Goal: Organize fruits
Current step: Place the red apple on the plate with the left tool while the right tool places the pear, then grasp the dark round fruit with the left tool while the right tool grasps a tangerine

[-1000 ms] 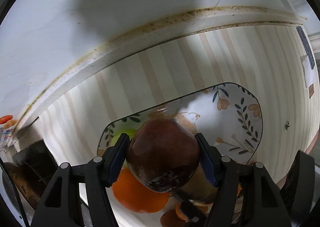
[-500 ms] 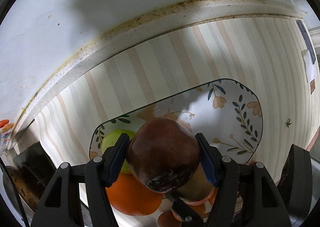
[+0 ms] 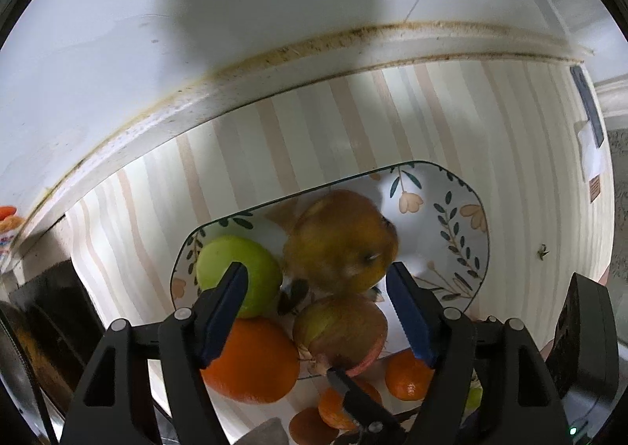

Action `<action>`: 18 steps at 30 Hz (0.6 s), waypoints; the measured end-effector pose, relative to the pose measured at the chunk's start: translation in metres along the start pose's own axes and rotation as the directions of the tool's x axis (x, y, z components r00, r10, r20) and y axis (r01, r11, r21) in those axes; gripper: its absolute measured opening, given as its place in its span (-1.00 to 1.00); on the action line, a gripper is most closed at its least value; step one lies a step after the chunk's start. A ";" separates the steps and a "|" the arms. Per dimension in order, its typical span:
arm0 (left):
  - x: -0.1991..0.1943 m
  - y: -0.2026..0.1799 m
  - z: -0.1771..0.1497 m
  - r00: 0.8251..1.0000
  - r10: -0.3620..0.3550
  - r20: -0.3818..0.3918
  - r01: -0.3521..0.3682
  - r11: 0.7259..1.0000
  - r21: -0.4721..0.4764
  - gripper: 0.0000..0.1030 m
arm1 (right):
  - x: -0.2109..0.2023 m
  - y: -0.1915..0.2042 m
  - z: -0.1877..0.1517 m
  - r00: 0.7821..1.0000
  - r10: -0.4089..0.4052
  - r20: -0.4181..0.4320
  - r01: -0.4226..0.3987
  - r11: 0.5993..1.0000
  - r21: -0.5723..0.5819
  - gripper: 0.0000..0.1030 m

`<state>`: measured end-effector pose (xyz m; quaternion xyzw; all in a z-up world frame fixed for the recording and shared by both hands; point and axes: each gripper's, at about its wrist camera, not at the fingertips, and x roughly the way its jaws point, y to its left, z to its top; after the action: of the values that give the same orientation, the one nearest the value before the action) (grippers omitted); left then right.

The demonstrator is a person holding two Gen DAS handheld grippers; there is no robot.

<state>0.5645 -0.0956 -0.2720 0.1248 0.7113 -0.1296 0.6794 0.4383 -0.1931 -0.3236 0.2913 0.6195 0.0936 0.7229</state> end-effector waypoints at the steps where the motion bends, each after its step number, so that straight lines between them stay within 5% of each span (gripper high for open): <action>1: -0.005 0.002 -0.004 1.000 -0.004 0.011 0.004 1.000 -0.011 0.39 | -0.003 0.001 0.000 1.000 -0.018 0.000 0.018 1.000 -0.005 0.66; 10: -0.051 0.011 -0.057 0.983 0.031 0.178 -0.009 0.993 -0.121 0.39 | -0.052 0.017 -0.013 0.967 -0.238 0.093 0.247 0.964 -0.102 0.84; 18: -0.094 0.008 -0.125 0.936 0.131 0.328 -0.065 0.977 -0.203 0.39 | -0.092 0.020 -0.039 0.914 -0.371 0.167 0.394 0.909 -0.138 0.85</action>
<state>0.4548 -0.0439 -0.1728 0.0710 0.5854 -0.0470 0.8063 0.3857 -0.2108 -0.2381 0.1077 0.6033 -0.0183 0.7900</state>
